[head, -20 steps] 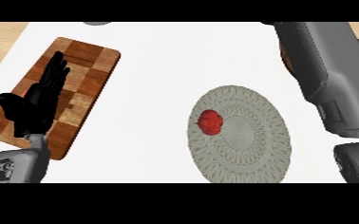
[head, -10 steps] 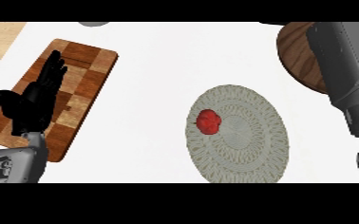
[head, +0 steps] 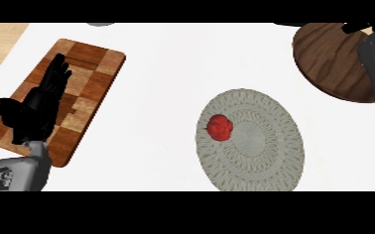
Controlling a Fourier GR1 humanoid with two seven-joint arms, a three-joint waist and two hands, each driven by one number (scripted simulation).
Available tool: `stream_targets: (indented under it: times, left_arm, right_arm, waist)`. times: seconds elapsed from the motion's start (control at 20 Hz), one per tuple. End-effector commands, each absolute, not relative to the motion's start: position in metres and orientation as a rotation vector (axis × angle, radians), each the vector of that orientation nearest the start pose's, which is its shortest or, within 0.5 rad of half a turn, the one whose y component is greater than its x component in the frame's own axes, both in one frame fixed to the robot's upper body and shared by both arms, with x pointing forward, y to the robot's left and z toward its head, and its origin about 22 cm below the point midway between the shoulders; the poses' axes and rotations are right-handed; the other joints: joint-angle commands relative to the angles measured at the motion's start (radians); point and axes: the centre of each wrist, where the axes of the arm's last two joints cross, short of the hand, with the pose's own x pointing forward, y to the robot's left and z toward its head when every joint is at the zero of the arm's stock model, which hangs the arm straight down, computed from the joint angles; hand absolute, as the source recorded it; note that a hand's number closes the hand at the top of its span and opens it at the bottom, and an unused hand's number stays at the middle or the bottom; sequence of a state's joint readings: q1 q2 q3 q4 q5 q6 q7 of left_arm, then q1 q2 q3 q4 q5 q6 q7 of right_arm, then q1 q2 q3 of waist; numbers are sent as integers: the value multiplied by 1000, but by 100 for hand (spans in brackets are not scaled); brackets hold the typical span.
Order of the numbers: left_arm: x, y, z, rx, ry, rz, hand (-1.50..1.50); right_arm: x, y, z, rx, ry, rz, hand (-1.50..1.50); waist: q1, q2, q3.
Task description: Pick the cupcake from the placemat and place it in the bowl
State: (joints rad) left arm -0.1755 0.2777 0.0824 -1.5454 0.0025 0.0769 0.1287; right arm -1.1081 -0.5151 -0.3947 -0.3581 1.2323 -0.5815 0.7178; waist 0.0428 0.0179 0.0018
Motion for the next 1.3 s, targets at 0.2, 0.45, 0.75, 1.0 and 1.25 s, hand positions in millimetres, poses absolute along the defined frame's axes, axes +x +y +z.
stream_targets:
  times: [0.2, 0.45, 0.75, 1.0, 1.25]
  left_arm:
    - [287, 293, 57, 289, -1604, -82, 0]
    - [274, 298, 58, 287, -1589, -86, 0]
    - [277, 304, 57, 311, -1591, -91, 0]
    - [272, 307, 47, 336, -1564, -69, 0]
    - [275, 311, 63, 338, -1561, -61, 0]
  right_arm:
    - [430, -387, 125, -1405, -558, -42, 150]
    - [407, -421, 105, -1287, -632, -20, -150]
    - [409, -419, 115, -1246, -939, -292, -150]
    - [408, -430, 152, -1228, -1229, -657, -150]
    - [376, -446, 103, -1146, -1297, -765, -150]
  waist:
    - [1, 4, 0]
    - [0, -3, 2]
    - [-3, -2, 3]
    - [-40, -19, 2]
    - [-53, -23, -1]
